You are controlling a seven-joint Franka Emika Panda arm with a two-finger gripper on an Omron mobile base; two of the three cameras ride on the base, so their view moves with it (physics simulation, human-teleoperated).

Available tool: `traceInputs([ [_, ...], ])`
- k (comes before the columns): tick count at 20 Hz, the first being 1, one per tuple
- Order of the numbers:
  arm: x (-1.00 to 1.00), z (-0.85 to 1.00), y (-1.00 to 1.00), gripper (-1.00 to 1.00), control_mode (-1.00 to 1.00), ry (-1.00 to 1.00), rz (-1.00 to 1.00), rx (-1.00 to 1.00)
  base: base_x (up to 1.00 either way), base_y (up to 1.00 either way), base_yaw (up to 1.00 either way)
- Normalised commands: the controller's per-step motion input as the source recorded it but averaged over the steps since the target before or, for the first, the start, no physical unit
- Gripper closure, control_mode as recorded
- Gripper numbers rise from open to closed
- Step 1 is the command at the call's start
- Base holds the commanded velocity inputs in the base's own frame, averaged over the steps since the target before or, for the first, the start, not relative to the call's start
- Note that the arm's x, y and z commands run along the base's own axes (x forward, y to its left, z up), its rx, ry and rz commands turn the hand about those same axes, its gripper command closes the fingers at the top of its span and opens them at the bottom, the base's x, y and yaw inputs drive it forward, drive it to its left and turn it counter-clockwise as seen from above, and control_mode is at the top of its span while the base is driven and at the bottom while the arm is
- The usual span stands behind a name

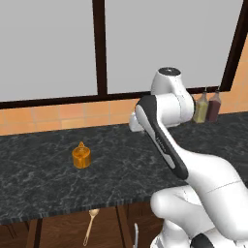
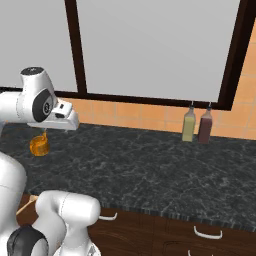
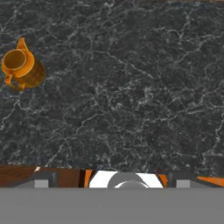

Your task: Pick the wooden spoon from the drawer and place it on the counter.

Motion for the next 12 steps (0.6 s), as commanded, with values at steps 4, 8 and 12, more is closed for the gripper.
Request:
traceInputs([
  [4,-0.61,-0.72,0.73,-1.0,-1.0,0.0,0.0,0.0,0.0,0.0,0.0],
  [8,-0.81,-0.79,0.59,-1.0,-1.0,0.0,0.0,0.0,0.0,0.0,0.0],
  [12,-0.74,-0.68,0.79,-1.0,-1.0,-0.02,0.0,0.0,0.0,0.0,0.0],
])
